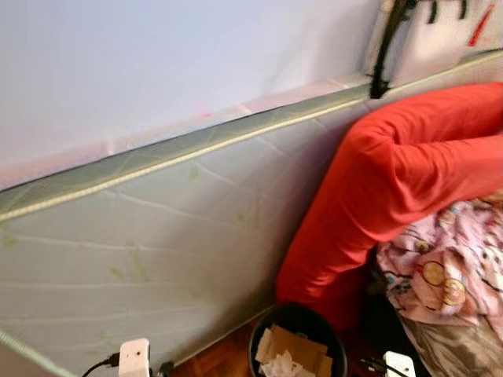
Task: Clean up the room
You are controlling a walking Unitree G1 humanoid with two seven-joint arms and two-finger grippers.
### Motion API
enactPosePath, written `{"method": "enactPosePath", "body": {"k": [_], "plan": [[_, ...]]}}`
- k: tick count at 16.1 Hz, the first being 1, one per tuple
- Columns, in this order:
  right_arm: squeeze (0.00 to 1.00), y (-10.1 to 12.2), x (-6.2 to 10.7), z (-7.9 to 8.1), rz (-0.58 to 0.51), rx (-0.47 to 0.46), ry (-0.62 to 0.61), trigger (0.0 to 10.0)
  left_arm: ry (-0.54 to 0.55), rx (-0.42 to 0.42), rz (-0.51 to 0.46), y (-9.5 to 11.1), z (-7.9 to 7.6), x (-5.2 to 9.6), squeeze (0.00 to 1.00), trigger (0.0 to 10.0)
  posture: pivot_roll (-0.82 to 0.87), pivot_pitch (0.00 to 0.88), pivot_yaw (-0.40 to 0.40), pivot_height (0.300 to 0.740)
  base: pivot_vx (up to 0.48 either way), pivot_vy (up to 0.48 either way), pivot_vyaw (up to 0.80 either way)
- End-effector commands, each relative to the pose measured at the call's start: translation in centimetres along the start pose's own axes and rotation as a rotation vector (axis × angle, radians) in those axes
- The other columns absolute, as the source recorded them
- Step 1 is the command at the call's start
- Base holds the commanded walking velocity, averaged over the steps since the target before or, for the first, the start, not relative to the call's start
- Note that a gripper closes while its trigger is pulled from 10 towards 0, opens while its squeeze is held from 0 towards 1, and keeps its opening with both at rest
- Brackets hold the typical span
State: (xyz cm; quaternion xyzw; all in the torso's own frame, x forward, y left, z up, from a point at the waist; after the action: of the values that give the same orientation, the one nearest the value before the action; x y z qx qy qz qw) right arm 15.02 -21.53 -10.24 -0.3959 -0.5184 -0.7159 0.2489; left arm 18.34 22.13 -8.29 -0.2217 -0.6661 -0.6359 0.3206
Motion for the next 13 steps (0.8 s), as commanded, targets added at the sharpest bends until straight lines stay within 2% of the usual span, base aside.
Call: {"method": "enactPosePath", "body": {"k": [1, 6, 9, 10, 13], "plan": [[0.0, -0.39, 0.03, 0.19, 0.011, 0.009, 0.0, 10.0, 0.002, 0.004, 0.001, 0.04, -0.15, -0.07, 0.0, 10.0, 0.11, 0.0, -0.054, 0.74, 0.0, 0.0, -0.65], [0.0, -0.56, 0.05, 0.21, 0.02, 0.017, 0.007, 10.0, -0.002, 0.004, 0.005, -0.03, -0.13, -0.06, 0.0, 10.0, 0.1, 0.0, -0.046, 0.74, 0.0, 0.0, -0.64], [0.0, -0.47, 0.03, 0.19, 0.021, 0.028, 0.006, 10.0, -0.02, -0.029, -0.007, 0.37, -0.37, -0.19, 0.0, 10.0, 0.08, 0.0, -0.043, 0.74, 0.0, 0.0, -0.64], [0.0, -0.42, 0.03, 0.14, 0.022, 0.033, 0.003, 10.0, -0.025, -0.045, -0.008, 0.31, -0.56, -0.18, 0.0, 10.0, 0.08, 0.0, -0.043, 0.74, 0.0, -0.472, -0.64], [0.0, -0.43, 0.02, 0.1, 0.026, 0.038, -0.005, 10.0, -0.018, -0.033, 0.003, -0.01, -0.6, -0.1, 0.0, 10.0, 0.09, 0.0, -0.047, 0.74, 0.0, 0.0, -0.63]]}}
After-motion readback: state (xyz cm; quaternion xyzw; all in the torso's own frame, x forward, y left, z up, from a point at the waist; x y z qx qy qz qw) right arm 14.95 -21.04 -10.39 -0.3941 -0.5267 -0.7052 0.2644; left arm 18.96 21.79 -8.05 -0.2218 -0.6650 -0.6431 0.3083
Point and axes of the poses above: a point about 5 cm out from each wrist's last joint towards the gripper, its own x axis pointing back from the gripper into the wrist, its own y axis along the axis of the wrist's last joint, z = x × y, the point moved 1 cm from there along -x, pointing out of the wrist towards the gripper, and after that the axes turned 5 degrees about -x, right-handed, at the moved point
